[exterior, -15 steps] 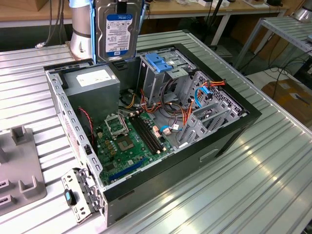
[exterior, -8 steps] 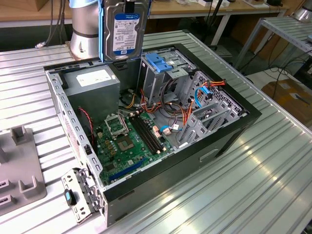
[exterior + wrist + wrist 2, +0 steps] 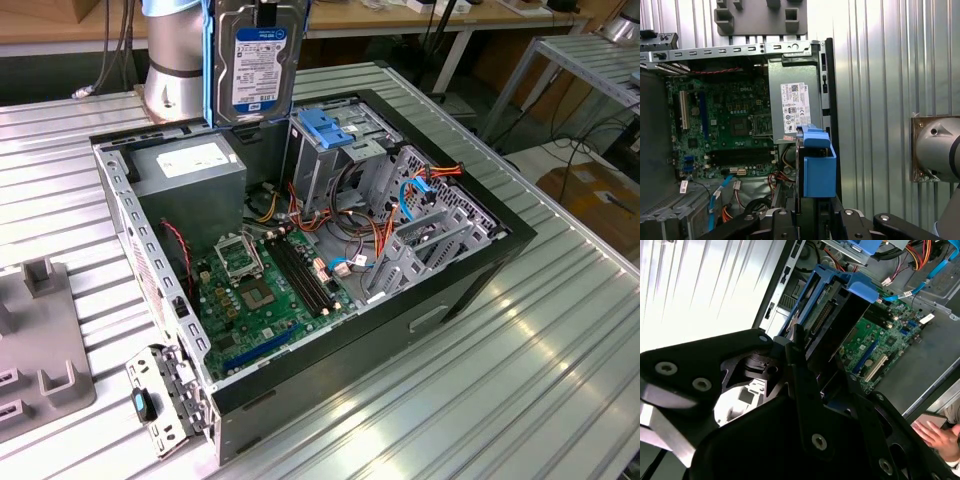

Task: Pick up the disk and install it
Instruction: 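Pick up the disk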

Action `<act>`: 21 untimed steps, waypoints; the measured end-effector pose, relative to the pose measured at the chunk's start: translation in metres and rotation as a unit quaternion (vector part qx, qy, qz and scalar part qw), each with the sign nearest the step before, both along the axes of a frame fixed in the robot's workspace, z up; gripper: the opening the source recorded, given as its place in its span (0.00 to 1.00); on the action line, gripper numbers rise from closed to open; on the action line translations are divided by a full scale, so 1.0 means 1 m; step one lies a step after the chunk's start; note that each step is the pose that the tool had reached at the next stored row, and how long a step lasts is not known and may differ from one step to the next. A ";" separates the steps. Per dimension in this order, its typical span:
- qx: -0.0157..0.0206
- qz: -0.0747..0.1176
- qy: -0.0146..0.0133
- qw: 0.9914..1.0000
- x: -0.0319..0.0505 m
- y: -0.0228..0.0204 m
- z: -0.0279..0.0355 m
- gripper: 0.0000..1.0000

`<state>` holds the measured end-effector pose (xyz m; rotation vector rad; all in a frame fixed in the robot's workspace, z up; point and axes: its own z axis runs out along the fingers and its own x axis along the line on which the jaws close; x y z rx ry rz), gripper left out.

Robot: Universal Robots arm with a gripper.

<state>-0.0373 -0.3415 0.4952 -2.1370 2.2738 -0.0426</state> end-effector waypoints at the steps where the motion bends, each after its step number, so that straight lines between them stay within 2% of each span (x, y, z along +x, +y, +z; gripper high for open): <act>1: 0.000 0.000 0.000 1.000 0.0000 0.0000 0.0000 0.35; 7: 0.000 0.000 0.000 1.000 0.0021 0.0000 0.0000 0.35; 9: 0.000 0.000 0.000 1.000 0.0099 0.0000 0.0000 0.35; 14: 0.000 0.000 0.000 1.000 0.0234 0.0000 0.0000 0.35; 16: 0.000 0.000 0.000 1.000 0.0235 0.0000 0.0000 0.35; 18: 0.000 0.000 0.000 1.000 0.0282 0.0000 0.0000 0.35; 21: 0.000 0.000 0.000 1.000 0.0282 0.0000 0.0000 0.35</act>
